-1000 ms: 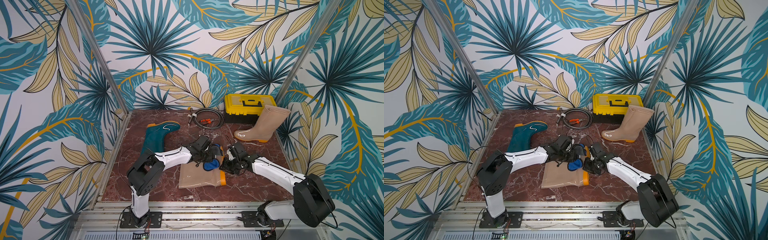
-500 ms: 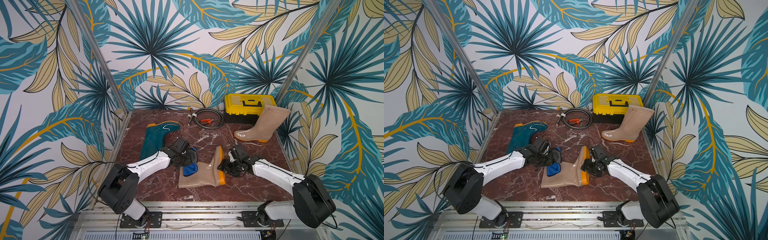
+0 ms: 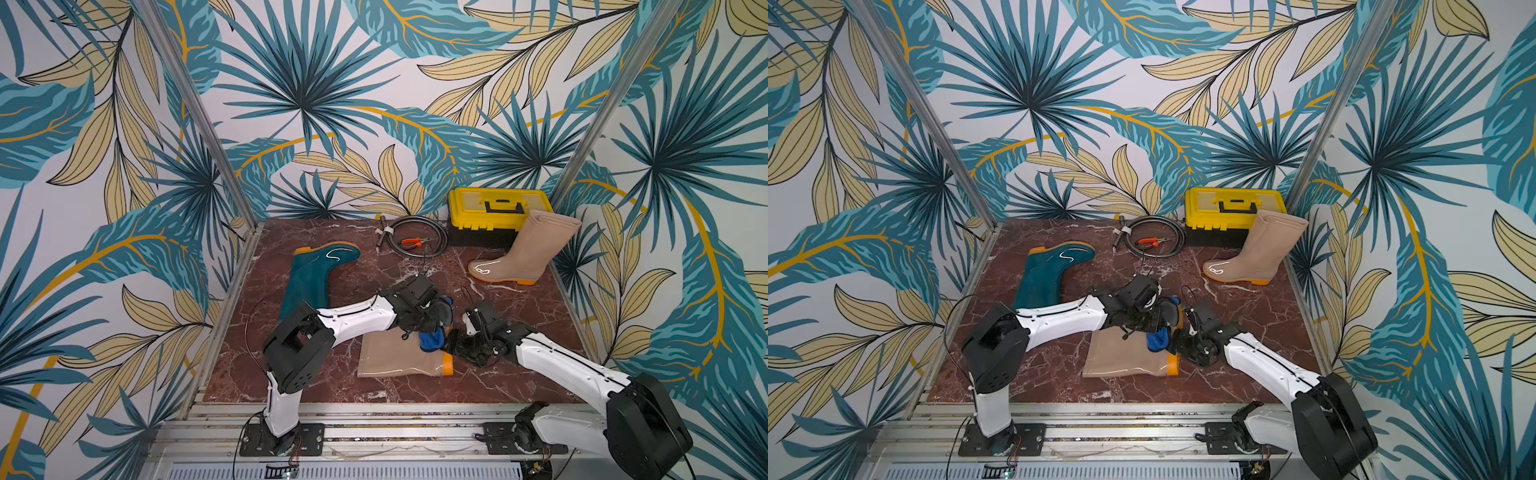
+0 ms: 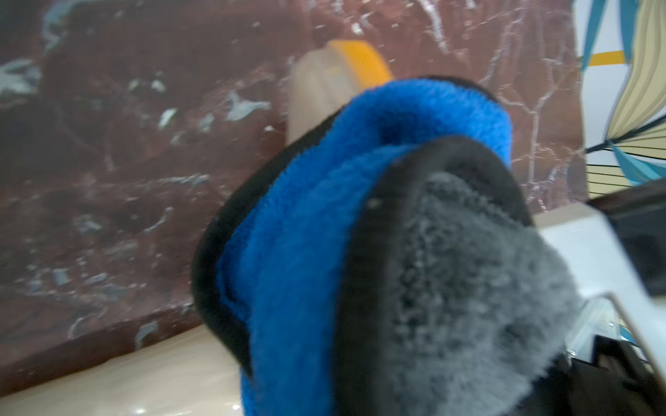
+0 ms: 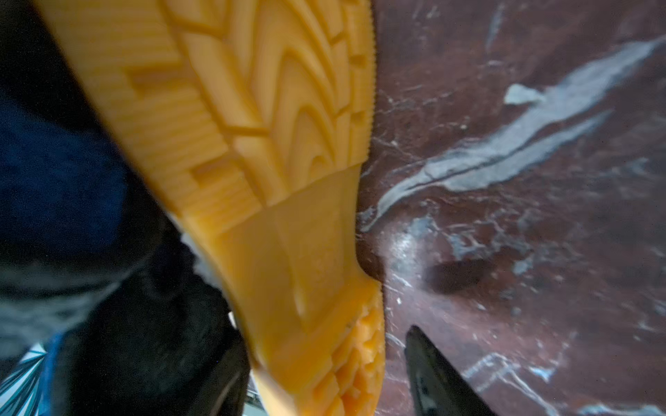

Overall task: Wipe the rubber boots with a cloth
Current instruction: Wipe the dirt off the rubber boot.

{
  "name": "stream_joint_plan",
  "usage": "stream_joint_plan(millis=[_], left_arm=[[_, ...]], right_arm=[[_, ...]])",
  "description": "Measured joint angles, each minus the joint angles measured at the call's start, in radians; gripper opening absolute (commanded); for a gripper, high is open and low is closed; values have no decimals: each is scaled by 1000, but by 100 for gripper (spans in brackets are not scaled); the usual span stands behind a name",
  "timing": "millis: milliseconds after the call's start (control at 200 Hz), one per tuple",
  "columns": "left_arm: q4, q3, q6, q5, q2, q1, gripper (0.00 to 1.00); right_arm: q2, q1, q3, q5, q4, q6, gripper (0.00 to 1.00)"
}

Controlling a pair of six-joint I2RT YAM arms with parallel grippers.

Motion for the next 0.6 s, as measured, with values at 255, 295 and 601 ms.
stream_joint_plan(millis=[255, 295, 601], left_arm=[[-4, -306, 4, 4, -217, 193, 0], [-7, -348, 5, 6, -253, 230, 0], [-68, -378, -21, -11, -402, 235, 0]], right_arm=[[44, 2, -2, -28, 45, 17, 43], [43, 2, -5, -28, 50, 16, 41], [29, 0, -27, -29, 73, 27, 33]])
